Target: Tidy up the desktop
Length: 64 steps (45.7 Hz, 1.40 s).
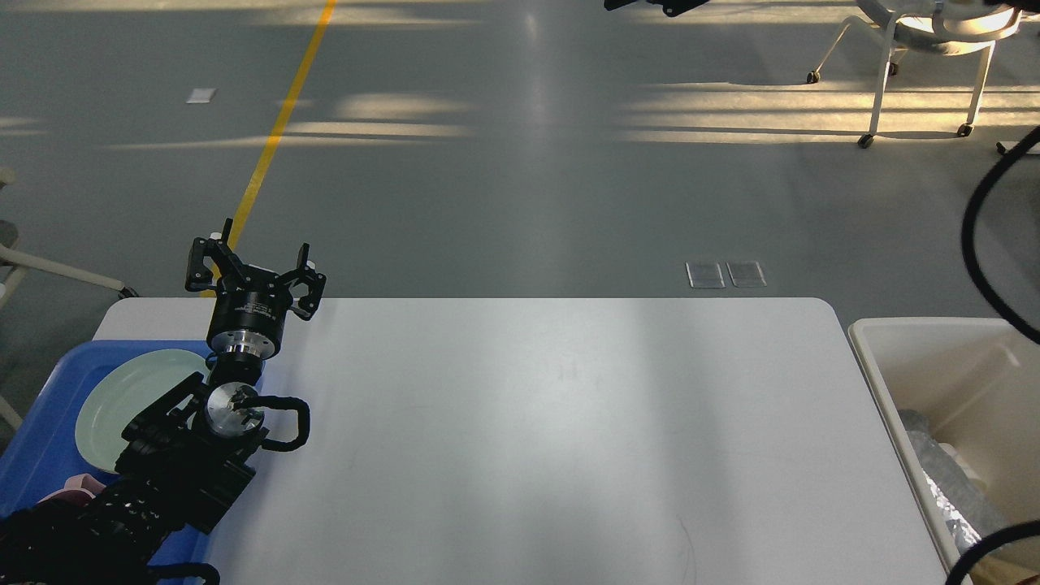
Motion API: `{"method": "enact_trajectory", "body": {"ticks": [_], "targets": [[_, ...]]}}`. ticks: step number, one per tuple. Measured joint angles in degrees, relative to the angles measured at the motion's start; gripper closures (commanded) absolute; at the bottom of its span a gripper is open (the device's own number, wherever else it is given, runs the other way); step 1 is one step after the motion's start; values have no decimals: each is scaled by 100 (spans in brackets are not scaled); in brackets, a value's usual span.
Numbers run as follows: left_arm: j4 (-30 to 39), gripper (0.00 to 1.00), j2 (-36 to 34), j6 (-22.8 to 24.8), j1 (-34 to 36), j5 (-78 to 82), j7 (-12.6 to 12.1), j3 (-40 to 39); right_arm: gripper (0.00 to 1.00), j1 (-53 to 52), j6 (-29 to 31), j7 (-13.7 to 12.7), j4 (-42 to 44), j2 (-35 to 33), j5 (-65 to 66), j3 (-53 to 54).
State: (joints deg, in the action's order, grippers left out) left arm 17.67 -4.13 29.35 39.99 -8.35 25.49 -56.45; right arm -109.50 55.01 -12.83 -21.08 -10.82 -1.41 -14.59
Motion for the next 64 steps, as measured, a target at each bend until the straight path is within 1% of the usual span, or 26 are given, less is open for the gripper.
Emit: {"method": "enact_trajectory", "body": {"ticks": [5, 9, 21, 28, 32, 38, 41, 43, 45, 49, 52, 57, 64], "targets": [[0, 0, 0, 0, 0, 0, 0, 0, 0, 623, 0, 0, 770, 432, -184, 549], [0, 0, 0, 0, 0, 1, 0, 0, 0, 900, 0, 0, 1103, 583, -463, 659], [0, 0, 0, 0, 0, 0, 0, 2, 0, 1506, -1, 2, 1303, 783, -727, 734], [0, 0, 0, 0, 0, 0, 0, 2, 0, 1967, -65, 29, 1734, 1102, -908, 976], [0, 0, 0, 0, 0, 0, 0, 2, 0, 2313, -502, 45, 1847, 1282, -1116, 1299], [0, 0, 0, 0, 0, 0, 0, 2, 0, 2793, -1408, 68, 1883, 1421, -1375, 2036], [0, 0, 0, 0, 0, 1, 0, 2, 0, 3034, -1970, 70, 1883, 1530, -1476, 2533], [0, 0, 0, 0, 0, 0, 0, 2, 0, 3204, -2490, 80, 1875, 1590, -1522, 2967], [0, 0, 0, 0, 0, 0, 0, 2, 0, 3309, -2889, 89, 1869, 1618, -1546, 3317], [0, 0, 0, 0, 0, 0, 0, 2, 0, 3511, -3578, 140, 1848, 1715, -1563, 4016], [0, 0, 0, 0, 0, 0, 0, 2, 0, 3643, -3974, 187, 1837, 1787, -1566, 4481], [0, 0, 0, 0, 0, 0, 0, 2, 0, 3807, -4381, 258, 1822, 1830, -1566, 4951], [0, 0, 0, 0, 0, 0, 0, 2, 0, 3993, -4485, 388, 1810, 1861, -1568, 5088]]}}
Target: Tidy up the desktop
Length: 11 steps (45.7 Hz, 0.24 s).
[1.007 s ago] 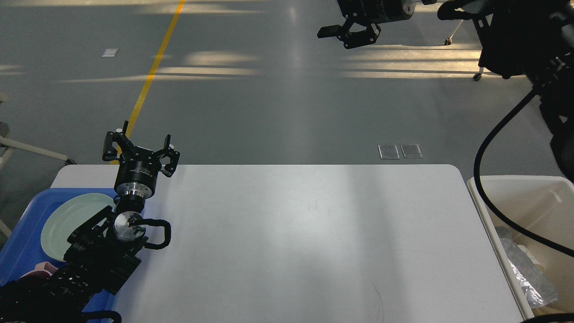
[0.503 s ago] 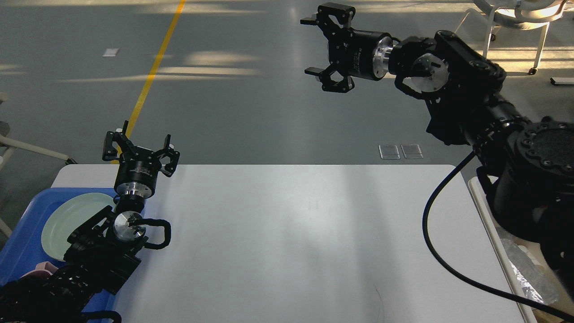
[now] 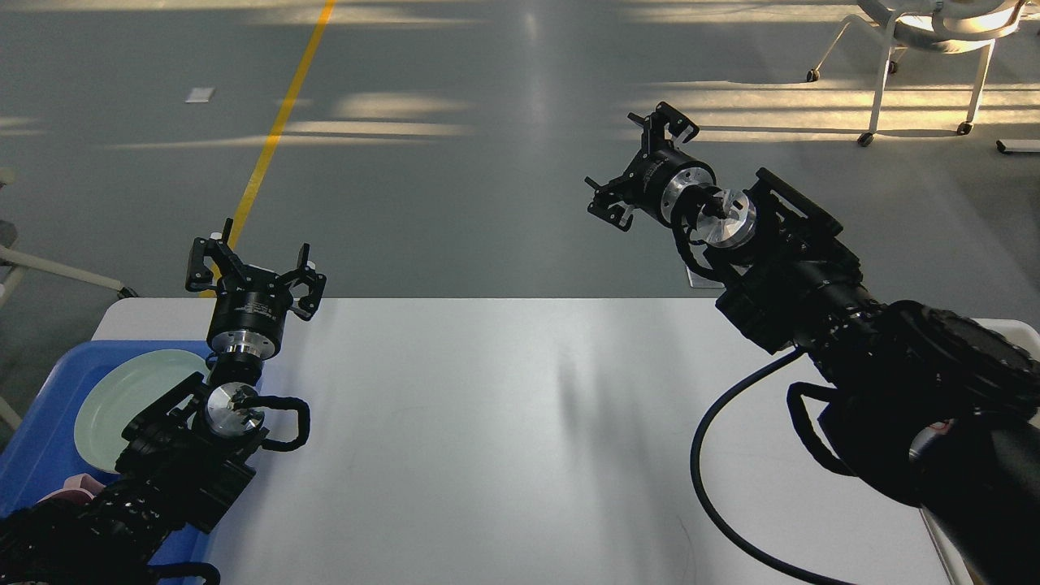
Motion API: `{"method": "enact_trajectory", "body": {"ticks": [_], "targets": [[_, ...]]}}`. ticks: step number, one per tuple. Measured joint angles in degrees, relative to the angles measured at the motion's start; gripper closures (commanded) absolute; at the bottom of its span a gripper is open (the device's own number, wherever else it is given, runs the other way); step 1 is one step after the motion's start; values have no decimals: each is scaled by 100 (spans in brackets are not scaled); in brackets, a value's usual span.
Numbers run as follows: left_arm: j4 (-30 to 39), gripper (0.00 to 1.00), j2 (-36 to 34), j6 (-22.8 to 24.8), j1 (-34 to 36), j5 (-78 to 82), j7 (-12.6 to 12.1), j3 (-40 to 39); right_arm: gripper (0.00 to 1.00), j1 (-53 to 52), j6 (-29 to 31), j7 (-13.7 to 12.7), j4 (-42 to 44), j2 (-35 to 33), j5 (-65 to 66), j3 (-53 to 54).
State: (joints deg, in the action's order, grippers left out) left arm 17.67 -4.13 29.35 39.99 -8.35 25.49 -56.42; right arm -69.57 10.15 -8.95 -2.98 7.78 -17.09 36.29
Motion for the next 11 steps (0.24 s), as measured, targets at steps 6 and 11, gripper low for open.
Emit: {"method": "enact_trajectory", "body": {"ticks": [6, 11], "targets": [[0, 0, 0, 0, 0, 0, 0, 0, 0, 91, -24, 61, -1, 4, -5, 66], [0, 0, 0, 0, 0, 0, 0, 0, 0, 149, -67, 68, -1, 4, -5, 304]]}}
